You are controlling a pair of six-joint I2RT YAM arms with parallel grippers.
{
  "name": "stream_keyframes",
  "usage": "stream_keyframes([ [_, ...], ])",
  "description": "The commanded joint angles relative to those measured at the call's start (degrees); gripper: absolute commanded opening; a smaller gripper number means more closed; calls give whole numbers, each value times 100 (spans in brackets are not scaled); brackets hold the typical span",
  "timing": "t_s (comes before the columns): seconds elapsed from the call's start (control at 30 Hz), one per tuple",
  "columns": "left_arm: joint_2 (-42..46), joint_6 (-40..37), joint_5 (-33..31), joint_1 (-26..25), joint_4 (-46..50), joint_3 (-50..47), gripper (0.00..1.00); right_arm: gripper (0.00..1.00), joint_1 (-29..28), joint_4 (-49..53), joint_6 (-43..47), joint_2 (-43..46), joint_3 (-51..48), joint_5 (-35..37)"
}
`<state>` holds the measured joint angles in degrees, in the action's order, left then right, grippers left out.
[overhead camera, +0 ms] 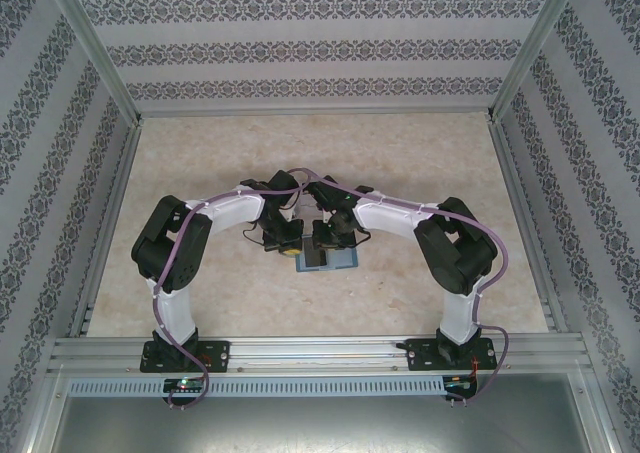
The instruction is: Take the credit cards out of the card holder
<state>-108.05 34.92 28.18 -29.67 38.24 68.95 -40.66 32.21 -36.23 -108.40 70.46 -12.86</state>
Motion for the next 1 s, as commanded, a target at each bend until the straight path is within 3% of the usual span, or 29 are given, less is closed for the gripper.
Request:
stream_keyframes([
  [0.0, -25, 17, -62, -49, 198, -52, 3, 26, -73, 298, 125, -7, 144, 237],
  [0.4, 79, 120, -18, -235, 335, 371, 0, 26, 86, -228, -120, 450, -213, -386],
  [0.97, -472, 17, -314, -304, 395, 190, 0, 26, 265, -795, -342, 291, -542, -804],
])
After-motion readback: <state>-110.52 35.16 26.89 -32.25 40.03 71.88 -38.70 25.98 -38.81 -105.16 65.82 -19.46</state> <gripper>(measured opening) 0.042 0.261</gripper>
